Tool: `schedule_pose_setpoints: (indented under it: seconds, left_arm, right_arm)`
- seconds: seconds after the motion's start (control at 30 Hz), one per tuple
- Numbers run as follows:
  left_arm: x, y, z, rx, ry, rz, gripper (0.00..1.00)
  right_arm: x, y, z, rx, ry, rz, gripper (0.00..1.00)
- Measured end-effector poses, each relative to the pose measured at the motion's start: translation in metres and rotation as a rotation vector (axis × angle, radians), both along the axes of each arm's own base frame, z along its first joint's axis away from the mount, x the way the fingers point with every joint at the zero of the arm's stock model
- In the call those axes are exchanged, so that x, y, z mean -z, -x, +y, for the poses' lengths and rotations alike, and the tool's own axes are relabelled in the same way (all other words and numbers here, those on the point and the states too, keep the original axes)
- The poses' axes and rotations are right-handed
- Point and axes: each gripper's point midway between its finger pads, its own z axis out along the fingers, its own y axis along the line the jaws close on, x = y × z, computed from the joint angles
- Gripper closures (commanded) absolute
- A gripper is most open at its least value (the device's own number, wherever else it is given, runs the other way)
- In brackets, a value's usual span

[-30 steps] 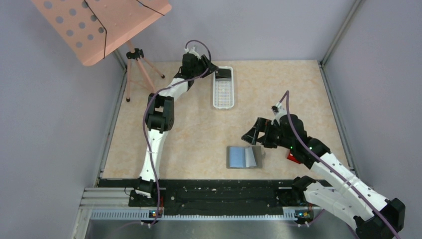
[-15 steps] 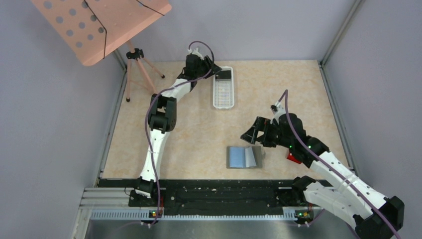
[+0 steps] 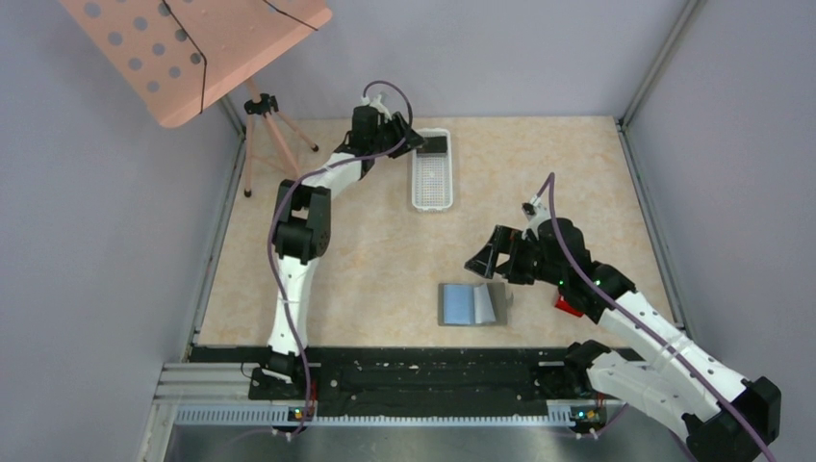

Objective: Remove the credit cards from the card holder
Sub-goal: Place the credit card in the storage box, then reset both arms

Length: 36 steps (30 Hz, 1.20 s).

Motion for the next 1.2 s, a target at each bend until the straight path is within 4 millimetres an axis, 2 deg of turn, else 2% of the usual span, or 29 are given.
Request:
schedule_pose_setpoints:
  seconds: [0.03,0.13,0.17,0.2,0.27,0.37,0.43,0.6,0.77,0.87,1.0,1.2]
  left_arm:
    - [-0.01,0.011,0.0,0.017,0.002,0.005,0.53]
    - [-0.044,0.038,-0.001,0.058,0.003,-0.01,0.4]
    - [-0.057,0.049,-0.001,0.074,0.002,-0.018,0.19]
    - [-0.072,0.062,-0.002,0.094,0.0,-0.034,0.03]
    - [-0.099,0.086,-0.003,0.136,-0.005,-0.063,0.01]
    - [-0.134,0.131,0.0,0.191,-0.01,-0.101,0.01]
    - [-0.146,0.16,0.004,0.222,-0.018,-0.113,0.01]
    - [-0.158,0.232,0.023,0.265,-0.049,-0.119,0.01]
    - [-0.162,0.296,0.039,0.29,-0.054,-0.146,0.01]
    - [-0.164,0.327,0.045,0.306,-0.052,-0.173,0.01]
    - [-0.167,0.351,0.053,0.311,-0.051,-0.212,0.01]
    - [-0.166,0.362,0.059,0.313,-0.067,-0.232,0.01]
  right_arm:
    - [0.001,0.0,-0.001,0.002,0.004,0.0,0.01]
    - [0.001,-0.001,-0.006,0.022,0.026,0.002,0.01]
    - [0.0,-0.001,-0.008,0.033,0.035,-0.003,0.01]
    - [-0.003,-0.001,-0.011,0.043,0.044,-0.011,0.01]
    - [-0.008,-0.002,-0.017,0.064,0.057,-0.03,0.01]
    - [-0.027,-0.006,-0.028,0.111,0.071,-0.085,0.01]
    - [-0.041,-0.009,-0.034,0.141,0.073,-0.134,0.01]
    - [-0.07,-0.011,-0.048,0.191,0.06,-0.245,0.01]
    - [-0.085,-0.01,-0.059,0.24,0.04,-0.304,0.01]
    - [-0.093,-0.007,-0.065,0.265,0.026,-0.329,0.01]
    - [-0.104,-0.003,-0.074,0.304,-0.005,-0.368,0.01]
    - [-0.113,-0.002,-0.08,0.339,-0.028,-0.395,0.02]
